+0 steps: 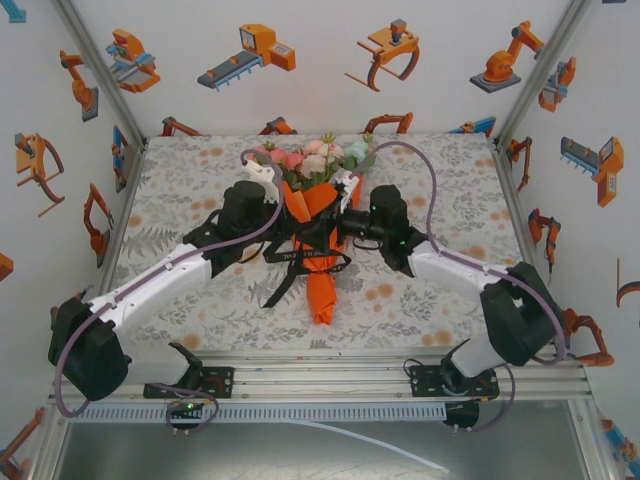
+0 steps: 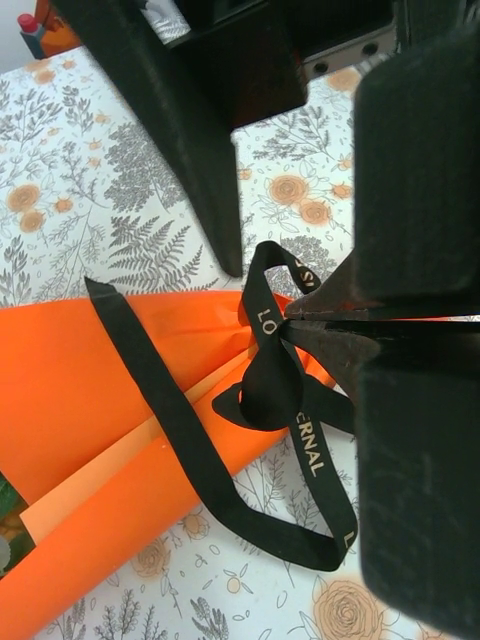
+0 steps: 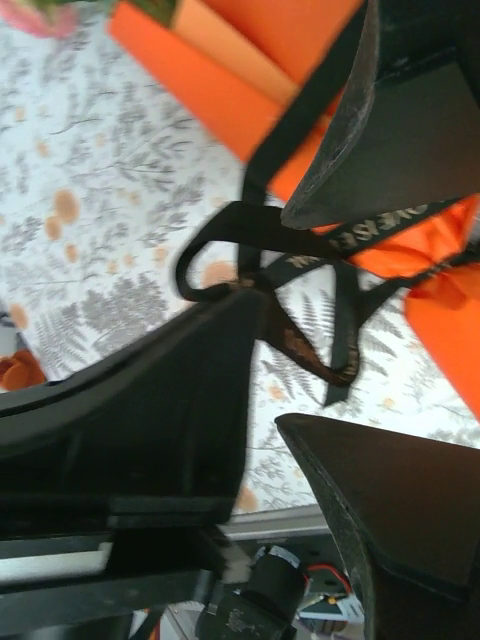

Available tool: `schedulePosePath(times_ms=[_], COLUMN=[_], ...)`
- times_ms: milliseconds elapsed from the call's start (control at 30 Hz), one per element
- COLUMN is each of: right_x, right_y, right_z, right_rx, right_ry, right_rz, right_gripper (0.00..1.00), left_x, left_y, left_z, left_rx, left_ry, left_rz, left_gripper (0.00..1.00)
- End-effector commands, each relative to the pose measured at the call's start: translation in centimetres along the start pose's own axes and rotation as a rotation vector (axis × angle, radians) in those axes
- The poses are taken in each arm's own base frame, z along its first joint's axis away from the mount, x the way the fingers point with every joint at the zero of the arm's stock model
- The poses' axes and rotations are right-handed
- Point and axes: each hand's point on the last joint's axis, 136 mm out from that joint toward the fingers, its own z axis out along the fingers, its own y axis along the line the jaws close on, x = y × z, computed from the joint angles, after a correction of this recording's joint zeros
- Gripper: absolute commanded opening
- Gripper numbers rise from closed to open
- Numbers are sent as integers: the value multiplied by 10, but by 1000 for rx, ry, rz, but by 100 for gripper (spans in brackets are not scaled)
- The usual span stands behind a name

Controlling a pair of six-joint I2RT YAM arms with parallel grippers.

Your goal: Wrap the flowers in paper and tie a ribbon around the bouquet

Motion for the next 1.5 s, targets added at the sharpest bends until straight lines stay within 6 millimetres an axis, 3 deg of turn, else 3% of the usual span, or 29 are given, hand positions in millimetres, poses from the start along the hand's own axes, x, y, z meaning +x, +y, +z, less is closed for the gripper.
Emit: schedulePosePath(times_ms=[0, 100, 333, 400, 500, 533, 633, 733, 833, 933, 1067, 1167, 1267, 1400, 1467], right_x=[-32, -26, -17, -16, -21, -22, -27, -26, -23, -20, -18, -19, -21, -21, -21], right_y=[16, 9, 8, 0, -7, -7, -8, -8, -8, -6, -4, -4, -2, -3, -2], right_z=[17, 27, 29, 26, 21, 20, 17, 14, 8, 2, -2, -2, -1, -1, -1], right_rx=[-138, -151, -188, -148, -109, -108, -101, -92, -80, -70, -68, -68, -77, -78, -79], right_ry=[-99, -88, -67, -72, -90, -93, -102, -105, -102, -101, -100, -101, -104, -104, -102], right_rz=[-153, -148, -142, -135, -137, -139, -142, -143, -138, -137, -132, -127, -129, -125, -120], right_gripper=[68, 68, 53, 40, 6, 0, 0, 0, 0, 0, 0, 0, 0, 0, 0], left_x=[-14, -15, -18, -19, -18, -19, -22, -34, -48, -52, -20, 22, 53, 71, 84], left_y=[-15, -17, -14, -14, -15, -16, -18, -12, 11, 62, 133, 162, 167, 167, 176], left_z=[-10, -11, -15, -17, -17, -17, -20, -31, -52, -78, -85, -59, -28, 0, 8], left_rx=[59, 68, 48, 48, 57, 61, 70, 26, -105, -344, -616, -636, -556, -506, -559], left_ry=[-38, -39, -59, -61, -58, -58, -73, -129, -220, -307, -184, 53, 209, 273, 316], left_rz=[-15, -8, 0, 6, 12, 14, 37, 36, 11, -93, -228, -316, -422, -500, -525], left_gripper=[0, 0, 1, 1, 3, 4, 17, 42, 58, 64, 61, 59, 56, 56, 57])
